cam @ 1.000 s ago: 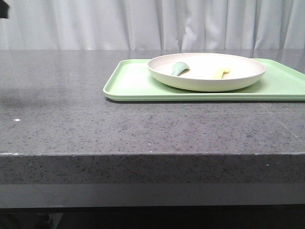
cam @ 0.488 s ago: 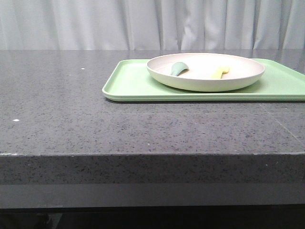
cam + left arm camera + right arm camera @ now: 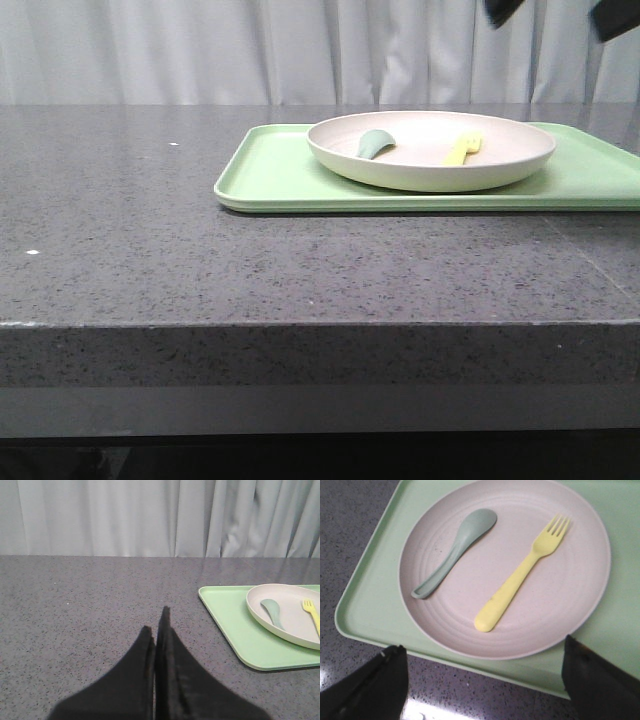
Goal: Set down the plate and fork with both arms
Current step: 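Lower the right gripper onto the yellow fork and close it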
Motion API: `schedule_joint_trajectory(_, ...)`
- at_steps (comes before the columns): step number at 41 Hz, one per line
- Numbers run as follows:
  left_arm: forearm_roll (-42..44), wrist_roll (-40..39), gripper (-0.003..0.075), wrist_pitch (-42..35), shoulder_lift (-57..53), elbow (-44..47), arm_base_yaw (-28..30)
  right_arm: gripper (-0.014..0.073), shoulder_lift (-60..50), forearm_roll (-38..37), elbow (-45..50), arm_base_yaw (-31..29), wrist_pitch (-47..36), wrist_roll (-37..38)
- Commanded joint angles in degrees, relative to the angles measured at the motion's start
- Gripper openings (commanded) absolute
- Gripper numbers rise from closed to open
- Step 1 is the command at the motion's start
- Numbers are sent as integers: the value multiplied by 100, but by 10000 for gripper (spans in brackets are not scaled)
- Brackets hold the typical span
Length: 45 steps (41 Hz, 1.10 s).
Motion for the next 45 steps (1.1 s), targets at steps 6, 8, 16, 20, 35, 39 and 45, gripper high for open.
schedule_joint_trajectory(6,0,3,-18,-423,45,-142,7,548,1206,19,-1515,-23,591,393)
schedule_joint_trajectory(8,0,3,-18,-423,45,-142,7,549,1461,19,-1793,-23,701,472)
schedule_joint_trajectory(16,0,3,-18,-423,45,-142,7,549,2384,-561,-2664,-23,1386,1104)
schedule_joint_trajectory(20,0,3,-18,-423,45,-142,7,549,2732,-945,-3030,-18,1695,1433)
schedule_joint_trajectory(35,0,3,-18,-423,45,-142,7,549,3293,-930,-3419,9,1794,1480)
schedule_joint_trajectory(39,0,3,-18,-423,45,-142,7,549,3347,-930,-3423,9,1802,1480)
schedule_joint_trajectory(45,0,3,-18,-423,45,-142,7,544,3347,-930,-3430,9,1806,1480)
